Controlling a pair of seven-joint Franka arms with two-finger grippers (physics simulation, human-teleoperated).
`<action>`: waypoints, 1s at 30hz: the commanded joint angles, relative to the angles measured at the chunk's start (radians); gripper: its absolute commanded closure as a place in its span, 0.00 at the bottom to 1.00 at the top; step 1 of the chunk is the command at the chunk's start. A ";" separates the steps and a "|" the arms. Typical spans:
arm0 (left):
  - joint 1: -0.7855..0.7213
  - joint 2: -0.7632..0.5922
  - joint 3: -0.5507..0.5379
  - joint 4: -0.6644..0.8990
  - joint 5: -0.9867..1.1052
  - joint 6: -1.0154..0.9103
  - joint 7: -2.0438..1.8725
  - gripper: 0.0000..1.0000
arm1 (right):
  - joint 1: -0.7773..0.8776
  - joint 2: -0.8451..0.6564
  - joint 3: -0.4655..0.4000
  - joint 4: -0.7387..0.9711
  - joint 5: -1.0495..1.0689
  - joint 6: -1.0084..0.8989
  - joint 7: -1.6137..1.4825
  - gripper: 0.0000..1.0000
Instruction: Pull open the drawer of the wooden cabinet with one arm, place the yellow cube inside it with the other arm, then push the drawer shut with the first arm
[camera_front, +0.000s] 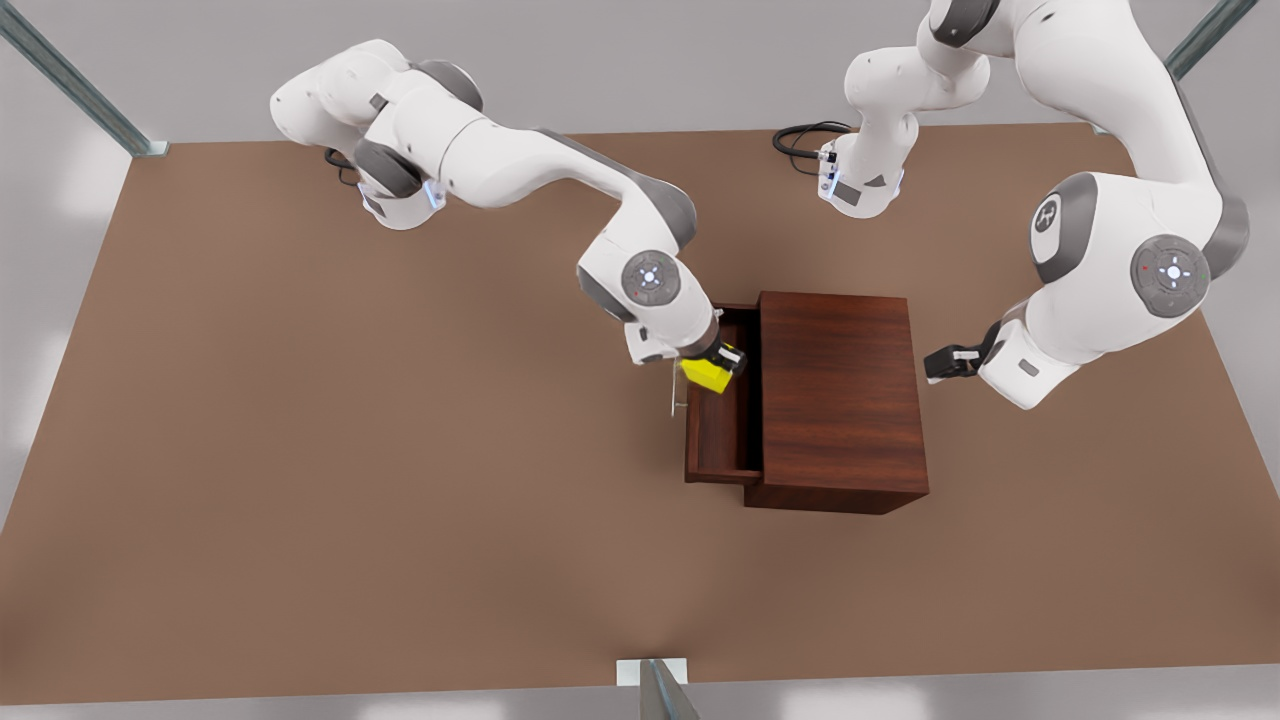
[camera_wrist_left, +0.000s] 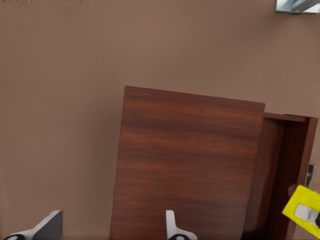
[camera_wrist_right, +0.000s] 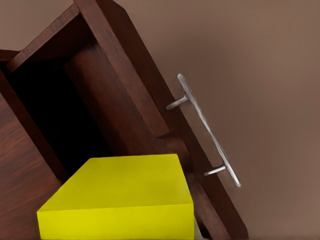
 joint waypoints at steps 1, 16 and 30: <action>0.000 -0.001 0.000 0.000 0.001 0.000 0.118 0.00 | 0.022 0.014 -0.014 0.004 -0.004 0.064 0.248 0.32; -0.005 -0.003 -0.004 -0.012 0.002 -0.001 0.112 0.00 | 0.066 0.055 -0.057 0.027 -0.005 0.090 0.241 0.00; -0.207 -0.017 -0.022 0.004 -0.023 -0.026 -0.968 1.00 | -0.846 -0.363 -0.090 -0.316 -0.200 -0.419 -1.348 0.00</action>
